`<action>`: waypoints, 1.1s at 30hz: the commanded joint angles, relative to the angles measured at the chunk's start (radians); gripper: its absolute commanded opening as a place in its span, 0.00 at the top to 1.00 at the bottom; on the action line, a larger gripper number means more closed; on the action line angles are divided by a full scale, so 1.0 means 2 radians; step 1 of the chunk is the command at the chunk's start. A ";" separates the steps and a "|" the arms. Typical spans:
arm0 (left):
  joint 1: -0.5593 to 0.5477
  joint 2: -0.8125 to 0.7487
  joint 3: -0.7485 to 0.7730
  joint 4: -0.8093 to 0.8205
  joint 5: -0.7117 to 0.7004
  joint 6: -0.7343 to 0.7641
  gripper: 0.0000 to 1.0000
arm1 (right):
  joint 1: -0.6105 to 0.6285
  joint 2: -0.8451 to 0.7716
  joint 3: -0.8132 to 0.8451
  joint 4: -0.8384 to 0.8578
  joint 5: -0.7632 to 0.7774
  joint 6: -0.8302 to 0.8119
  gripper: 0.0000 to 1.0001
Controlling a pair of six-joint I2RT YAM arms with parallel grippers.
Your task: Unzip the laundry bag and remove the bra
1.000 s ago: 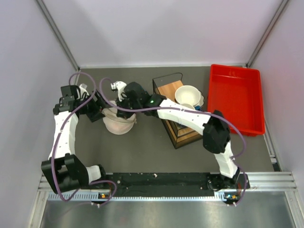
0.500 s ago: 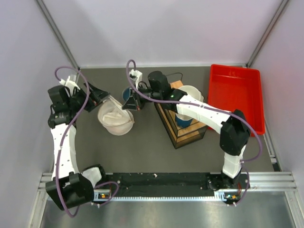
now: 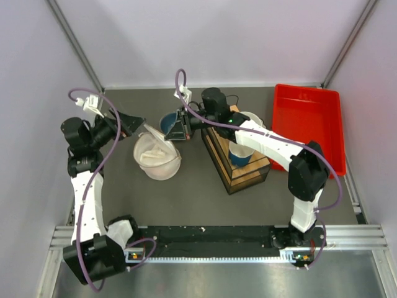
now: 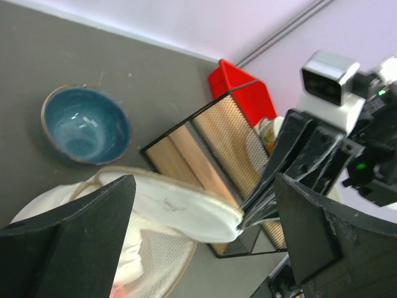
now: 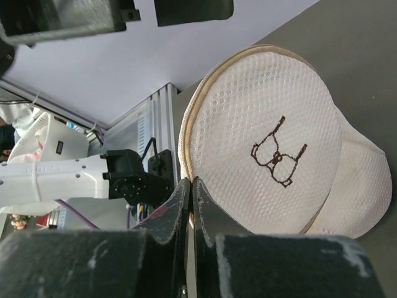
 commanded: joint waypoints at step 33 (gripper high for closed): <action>-0.126 0.125 0.175 -0.249 -0.140 -0.085 1.00 | -0.001 -0.036 0.042 -0.095 0.101 -0.085 0.33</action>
